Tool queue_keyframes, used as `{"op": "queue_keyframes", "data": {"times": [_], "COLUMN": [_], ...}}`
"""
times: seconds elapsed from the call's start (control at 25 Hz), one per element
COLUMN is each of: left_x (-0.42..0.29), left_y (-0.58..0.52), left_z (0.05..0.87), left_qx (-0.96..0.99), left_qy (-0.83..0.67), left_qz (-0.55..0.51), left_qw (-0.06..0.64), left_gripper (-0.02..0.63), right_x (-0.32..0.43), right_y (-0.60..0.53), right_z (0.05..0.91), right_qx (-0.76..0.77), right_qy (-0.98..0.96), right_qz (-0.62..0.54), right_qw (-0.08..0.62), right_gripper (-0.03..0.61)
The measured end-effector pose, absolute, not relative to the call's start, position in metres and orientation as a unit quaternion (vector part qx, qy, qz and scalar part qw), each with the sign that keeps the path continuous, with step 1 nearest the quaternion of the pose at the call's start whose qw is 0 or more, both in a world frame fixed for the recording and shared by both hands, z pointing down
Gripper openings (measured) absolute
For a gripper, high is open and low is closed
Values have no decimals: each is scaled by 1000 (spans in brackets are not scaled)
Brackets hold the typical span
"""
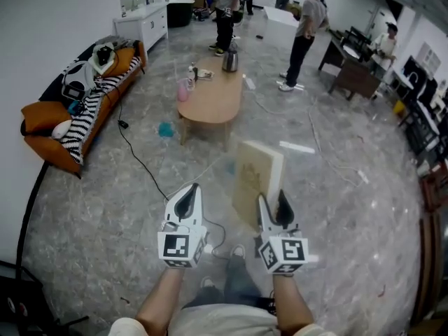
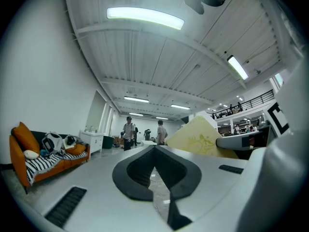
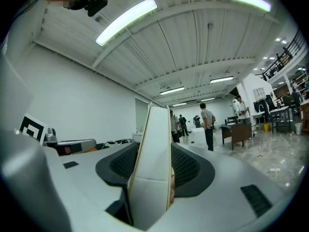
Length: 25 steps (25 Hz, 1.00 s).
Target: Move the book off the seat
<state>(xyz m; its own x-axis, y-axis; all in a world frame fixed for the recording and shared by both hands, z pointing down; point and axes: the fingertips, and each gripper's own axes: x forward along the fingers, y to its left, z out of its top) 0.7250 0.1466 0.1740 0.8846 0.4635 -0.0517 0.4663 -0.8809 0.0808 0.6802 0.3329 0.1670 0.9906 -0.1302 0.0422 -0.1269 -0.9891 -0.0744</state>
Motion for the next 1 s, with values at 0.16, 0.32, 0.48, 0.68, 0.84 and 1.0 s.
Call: {"op": "queue_keyframes", "data": {"times": [0.16,0.32,0.48,0.68,0.84,1.0], "left_x": [754,788,826,878,917,942], "left_y": [161,179,205,250,286,308], "left_z": [175,176,175,167,164,174], "left_qx": [968,970,974,978,980,981], "left_qy": [246,239,226,207,199,192], "left_qz": [-19,-20,-15,-16,-16,-13], "left_qw": [37,32,24,19,17,10], "left_gripper": [6,6,6,6,6,6], "right_x": [710,745,790,849,895,927], "right_y": [349,371,396,439,471,489], "right_z": [170,176,177,173,173,185], "right_qx": [-997,-997,-995,-992,-990,-988], "right_qy": [57,58,73,102,117,132], "right_qz": [-19,-20,-19,-18,-25,-27], "right_qw": [46,54,64,71,76,80], "right_gripper": [222,222,222,222,222,222]}}
